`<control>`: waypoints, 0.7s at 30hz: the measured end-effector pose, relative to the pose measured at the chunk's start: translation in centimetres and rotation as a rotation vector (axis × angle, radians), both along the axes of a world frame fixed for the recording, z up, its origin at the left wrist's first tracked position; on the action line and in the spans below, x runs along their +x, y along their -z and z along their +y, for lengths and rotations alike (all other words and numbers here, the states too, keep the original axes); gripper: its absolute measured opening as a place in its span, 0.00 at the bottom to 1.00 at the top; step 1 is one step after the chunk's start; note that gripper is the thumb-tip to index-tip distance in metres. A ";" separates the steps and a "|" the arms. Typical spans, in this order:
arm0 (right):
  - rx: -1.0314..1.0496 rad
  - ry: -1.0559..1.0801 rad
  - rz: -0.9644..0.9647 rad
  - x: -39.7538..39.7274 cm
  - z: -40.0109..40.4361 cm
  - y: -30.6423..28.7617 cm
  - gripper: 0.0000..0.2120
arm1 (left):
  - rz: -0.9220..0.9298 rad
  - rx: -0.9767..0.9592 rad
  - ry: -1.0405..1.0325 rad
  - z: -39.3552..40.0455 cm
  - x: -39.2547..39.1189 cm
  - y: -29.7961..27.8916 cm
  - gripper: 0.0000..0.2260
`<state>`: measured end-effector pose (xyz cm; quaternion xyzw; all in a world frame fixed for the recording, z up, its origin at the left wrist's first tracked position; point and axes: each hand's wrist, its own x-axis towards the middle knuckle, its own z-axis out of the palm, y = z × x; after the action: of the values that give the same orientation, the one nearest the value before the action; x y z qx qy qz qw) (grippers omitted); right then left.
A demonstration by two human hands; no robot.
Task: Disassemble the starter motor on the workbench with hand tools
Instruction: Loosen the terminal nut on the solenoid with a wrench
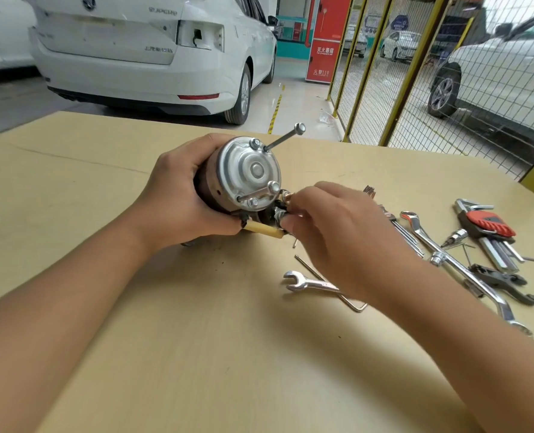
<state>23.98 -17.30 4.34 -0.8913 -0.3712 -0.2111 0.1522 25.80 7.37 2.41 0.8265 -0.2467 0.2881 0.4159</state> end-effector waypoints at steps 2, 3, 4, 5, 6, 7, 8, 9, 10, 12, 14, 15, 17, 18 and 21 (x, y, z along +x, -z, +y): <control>-0.153 -0.021 0.168 0.3 -1.7 -0.9 0.21 | -0.001 0.006 -0.002 0.1 0.0 0.0 0.37; -0.300 -0.010 0.259 0.3 -2.4 -1.2 0.22 | 0.000 0.009 -0.006 0.1 0.0 0.1 0.37; -0.426 0.009 0.350 0.4 -3.0 -1.2 0.21 | 0.001 0.012 -0.010 0.2 0.0 0.1 0.38; -0.500 0.024 0.432 0.6 -3.2 -1.0 0.18 | 0.001 0.014 -0.015 0.2 0.1 0.1 0.39; -0.519 0.032 0.488 0.7 -3.2 -0.8 0.14 | 0.000 0.016 -0.018 0.2 0.2 0.1 0.39; -0.520 0.036 0.513 0.8 -3.1 -0.6 0.12 | -0.002 0.020 -0.021 0.3 0.2 0.1 0.40; -0.526 0.029 0.511 0.9 -2.9 -0.4 0.11 | -0.005 0.025 -0.022 0.4 0.3 0.1 0.40; -0.548 0.021 0.491 0.9 -2.9 -0.3 0.11 | -0.007 0.029 -0.022 0.4 0.3 0.2 0.40; -0.567 0.016 0.459 0.9 -3.0 -0.1 0.11 | -0.007 0.033 -0.019 0.5 0.3 0.2 0.39; -0.574 0.004 0.350 0.8 -3.3 0.1 0.10 | -0.006 0.033 -0.017 0.5 0.3 0.2 0.39; -0.525 -0.012 0.253 0.8 -3.6 0.0 0.09 | -0.006 0.032 -0.019 0.5 0.3 0.2 0.39; -0.492 -0.007 0.254 1.0 -3.7 -0.2 0.08 | -0.008 0.033 -0.021 0.5 0.3 0.3 0.39; -0.366 -0.002 0.391 1.5 -4.2 -0.8 0.12 | -0.012 0.033 -0.028 0.5 0.4 0.3 0.40; -0.263 -0.028 0.492 1.7 -4.5 -1.2 0.13 | -0.013 0.033 -0.032 0.5 0.4 0.3 0.41; 0.105 -0.192 0.774 1.8 -5.4 -2.0 0.13 | -0.002 0.025 -0.033 0.5 0.4 0.4 0.41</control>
<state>25.77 -22.69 6.32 -0.8574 -0.3566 0.1367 0.3450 26.19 7.89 2.05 0.8353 -0.2371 0.2926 0.4005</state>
